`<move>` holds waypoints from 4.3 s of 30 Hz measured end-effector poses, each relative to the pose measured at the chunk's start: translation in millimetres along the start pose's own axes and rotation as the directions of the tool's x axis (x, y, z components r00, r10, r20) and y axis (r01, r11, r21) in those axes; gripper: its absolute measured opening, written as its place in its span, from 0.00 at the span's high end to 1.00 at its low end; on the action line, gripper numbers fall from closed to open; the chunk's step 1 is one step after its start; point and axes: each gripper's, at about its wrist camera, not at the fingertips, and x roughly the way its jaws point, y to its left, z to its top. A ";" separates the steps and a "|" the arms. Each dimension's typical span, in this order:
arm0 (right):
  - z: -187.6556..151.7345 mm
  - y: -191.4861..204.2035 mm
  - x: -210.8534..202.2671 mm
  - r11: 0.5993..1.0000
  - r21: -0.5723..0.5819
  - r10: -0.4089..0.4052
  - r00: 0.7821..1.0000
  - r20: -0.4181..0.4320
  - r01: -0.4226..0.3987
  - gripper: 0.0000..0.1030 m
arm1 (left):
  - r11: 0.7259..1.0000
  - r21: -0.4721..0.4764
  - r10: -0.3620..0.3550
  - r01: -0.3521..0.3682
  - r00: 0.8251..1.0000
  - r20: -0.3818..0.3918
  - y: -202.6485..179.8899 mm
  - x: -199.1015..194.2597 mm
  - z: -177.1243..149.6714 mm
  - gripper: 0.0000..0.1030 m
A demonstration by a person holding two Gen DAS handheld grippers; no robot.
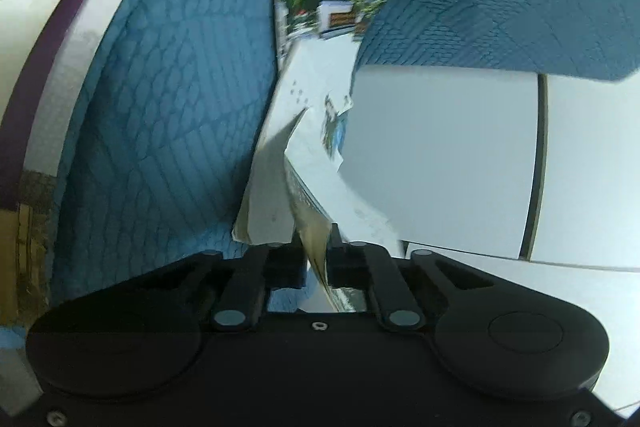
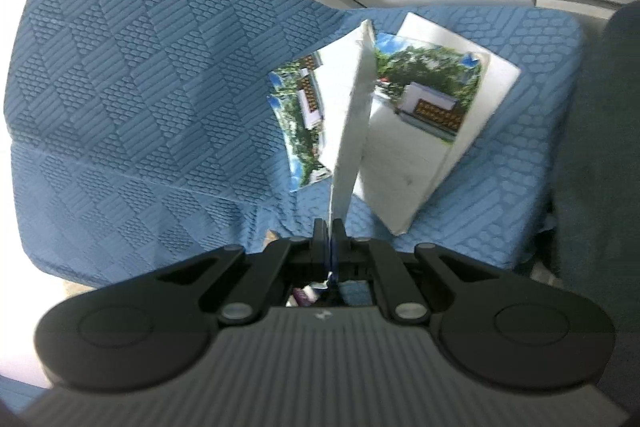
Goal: Organize objects
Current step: 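Lift the brochures and carry them over the book stack with both grippers, then lower the brochures flat onto the orange book and open both grippers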
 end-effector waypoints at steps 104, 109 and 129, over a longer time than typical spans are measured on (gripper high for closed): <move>-113.2 103.2 90.4 0.725 -0.688 -0.133 0.977 -0.167 -0.019 0.29 | 0.690 0.249 0.489 -0.680 0.691 0.533 -63.0 -241.4 -65.6 0.02; -98.4 118.3 54.8 0.687 -0.726 -0.080 0.989 -0.128 -0.038 0.29 | 0.666 0.297 0.454 -0.685 0.687 0.567 -93.4 -242.9 -88.5 0.01; -66.9 91.9 -54.0 0.686 -0.727 -0.041 0.999 -0.010 0.021 0.29 | 0.634 0.460 0.342 -0.622 0.759 0.555 -176.3 -200.2 -170.2 0.01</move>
